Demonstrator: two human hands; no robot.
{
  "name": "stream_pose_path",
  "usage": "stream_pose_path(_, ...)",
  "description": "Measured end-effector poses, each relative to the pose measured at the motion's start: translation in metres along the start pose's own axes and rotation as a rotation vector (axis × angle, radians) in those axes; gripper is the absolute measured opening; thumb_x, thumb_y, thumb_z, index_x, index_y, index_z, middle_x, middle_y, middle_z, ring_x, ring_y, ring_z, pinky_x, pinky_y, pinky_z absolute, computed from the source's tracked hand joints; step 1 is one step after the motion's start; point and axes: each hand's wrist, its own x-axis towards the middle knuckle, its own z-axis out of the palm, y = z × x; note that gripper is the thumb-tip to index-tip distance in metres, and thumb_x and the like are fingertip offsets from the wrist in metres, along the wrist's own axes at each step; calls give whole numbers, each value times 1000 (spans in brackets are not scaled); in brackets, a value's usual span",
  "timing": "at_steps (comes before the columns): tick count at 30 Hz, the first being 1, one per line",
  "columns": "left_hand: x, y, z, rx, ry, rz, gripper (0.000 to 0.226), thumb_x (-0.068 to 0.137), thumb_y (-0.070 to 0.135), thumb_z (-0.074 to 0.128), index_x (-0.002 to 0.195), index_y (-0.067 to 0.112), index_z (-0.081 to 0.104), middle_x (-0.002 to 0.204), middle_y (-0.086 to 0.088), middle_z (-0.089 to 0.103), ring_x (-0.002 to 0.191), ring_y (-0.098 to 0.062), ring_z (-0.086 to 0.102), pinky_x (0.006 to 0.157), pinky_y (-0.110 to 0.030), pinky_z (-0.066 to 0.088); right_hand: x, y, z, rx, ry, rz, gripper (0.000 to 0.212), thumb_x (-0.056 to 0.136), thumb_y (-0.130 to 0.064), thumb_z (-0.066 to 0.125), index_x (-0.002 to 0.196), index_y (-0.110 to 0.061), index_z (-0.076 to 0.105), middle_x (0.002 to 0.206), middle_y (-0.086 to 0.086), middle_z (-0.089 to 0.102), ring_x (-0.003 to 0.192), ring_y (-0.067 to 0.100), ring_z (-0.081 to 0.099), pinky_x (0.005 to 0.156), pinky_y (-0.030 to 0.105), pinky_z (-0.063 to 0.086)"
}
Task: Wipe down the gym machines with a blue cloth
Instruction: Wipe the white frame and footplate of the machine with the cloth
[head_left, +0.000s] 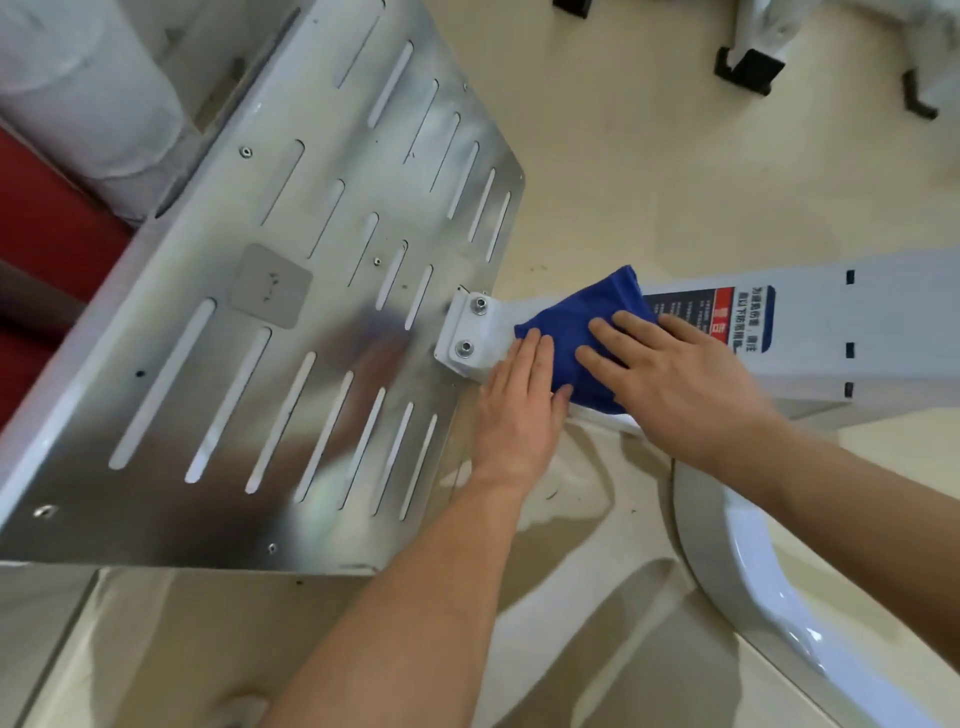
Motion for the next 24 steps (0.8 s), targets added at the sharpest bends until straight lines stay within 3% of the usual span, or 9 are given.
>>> stream_pose_path(5, 10, -30, -3, 49, 2, -26, 59, 80, 31, 78, 129, 4, 60, 133, -12, 61, 123, -27, 59, 100, -40, 50, 30, -22, -2, 81, 72, 5, 53, 99, -26, 48, 150, -22, 34, 161, 4, 28, 148, 25, 26, 117, 42, 27)
stream_pose_path(9, 18, -47, -13, -4, -89, -136, 56, 86, 28, 73, 135, 11, 54, 140, -5, 55, 130, -21, 50, 97, -41, 50, 56, -46, 9, 96, 132, 36, 41, 95, -22, 55, 136, -17, 51, 146, 6, 47, 138, 27, 40, 112, 47, 31)
stream_pose_path(12, 22, -47, -19, -4, -122, -98, 63, 90, 26, 66, 147, 26, 40, 152, 6, 42, 137, -14, 41, 97, -41, 50, 48, -54, 26, 81, 290, 118, 40, 91, -17, 60, 130, -7, 58, 136, 14, 58, 131, 34, 49, 116, 53, 24)
stream_pose_path(15, 25, -35, -28, -17, -238, 3, 65, 96, 25, 52, 153, 38, 24, 161, 14, 23, 144, -8, 29, 102, -41, 47, 22, -64, 48, 118, 399, 199, 51, 95, -17, 42, 145, -3, 45, 151, 17, 44, 142, 35, 37, 121, 53, 4)
stream_pose_path(17, 29, -33, -39, -57, -315, 45, 61, 99, 25, 47, 154, 38, 23, 162, 14, 19, 147, -5, 22, 111, -37, 39, 8, -80, 57, 216, 425, 270, 55, 95, -16, 31, 149, -3, 39, 158, 16, 33, 149, 33, 24, 122, 53, 0)
stream_pose_path(21, 45, -31, -61, -144, -332, 105, 50, 99, 36, 51, 148, 30, 41, 155, 4, 39, 141, -11, 37, 116, -35, 33, 4, -128, 68, 439, 365, 466, 65, 93, -15, 36, 156, -7, 22, 166, 8, 9, 153, 26, 2, 123, 51, -2)
stream_pose_path(24, 63, -22, -66, -56, -327, 237, 52, 95, 38, 58, 144, 23, 48, 146, -2, 52, 131, -21, 52, 110, -36, 40, 12, -160, 78, 681, 378, 622, 76, 86, -10, 44, 157, -8, 16, 166, 6, 6, 152, 32, 9, 122, 52, 14)
